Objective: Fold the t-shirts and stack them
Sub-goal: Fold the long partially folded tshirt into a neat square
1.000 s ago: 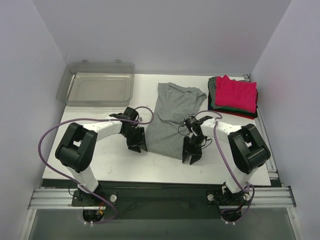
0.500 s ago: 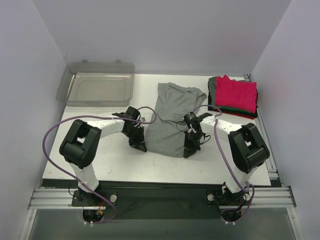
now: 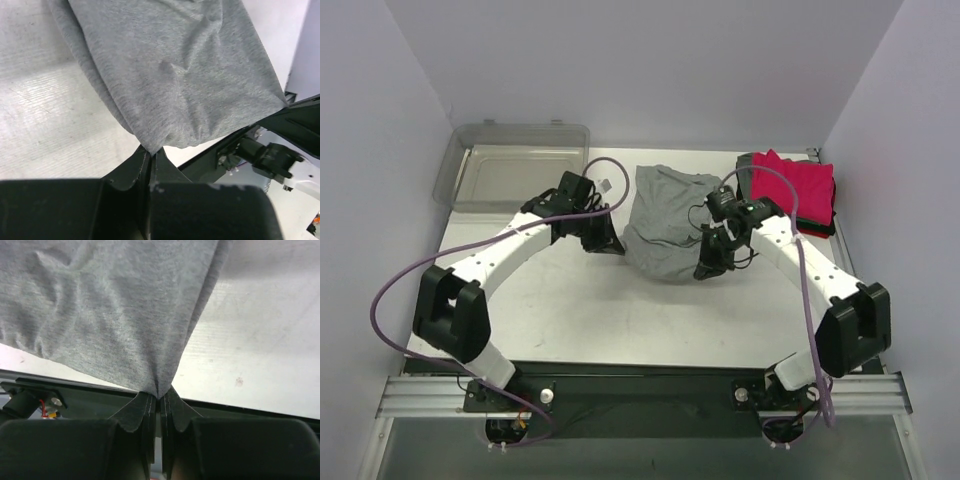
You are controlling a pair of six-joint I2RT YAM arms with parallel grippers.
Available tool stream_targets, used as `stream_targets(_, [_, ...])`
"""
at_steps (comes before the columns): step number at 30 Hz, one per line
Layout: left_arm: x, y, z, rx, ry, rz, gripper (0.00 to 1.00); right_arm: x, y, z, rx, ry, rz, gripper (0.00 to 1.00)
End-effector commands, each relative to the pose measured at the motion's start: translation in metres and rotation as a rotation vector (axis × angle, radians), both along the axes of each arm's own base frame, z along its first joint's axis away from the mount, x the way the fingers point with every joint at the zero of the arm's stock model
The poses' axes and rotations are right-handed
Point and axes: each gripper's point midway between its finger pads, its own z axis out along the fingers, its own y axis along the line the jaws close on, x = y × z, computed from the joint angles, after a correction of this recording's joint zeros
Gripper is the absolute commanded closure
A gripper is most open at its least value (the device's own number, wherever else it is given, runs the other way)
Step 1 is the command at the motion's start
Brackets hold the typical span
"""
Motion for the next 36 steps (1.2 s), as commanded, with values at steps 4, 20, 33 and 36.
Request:
stream_targets(4, [-0.017,0.01,0.047,-0.036,-0.023,0.056,1.0,-0.046,-0.033,0.029,-0.08,0.066,-0.005,1.0])
stream_targets(20, [-0.119,0.046,0.098,-0.001,0.035,0.02,1.0,-0.142,-0.046,0.073,-0.039,0.1,-0.025,1.0])
stream_targets(33, [-0.085,0.016,0.095,-0.075,0.017,0.03,1.0,-0.106,-0.063,0.067,-0.081,0.068,-0.118,1.0])
stream_targets(36, [-0.062,0.006,0.095,-0.084,0.001,0.037,1.0,-0.086,-0.068,0.069,-0.064,0.058,-0.149,1.0])
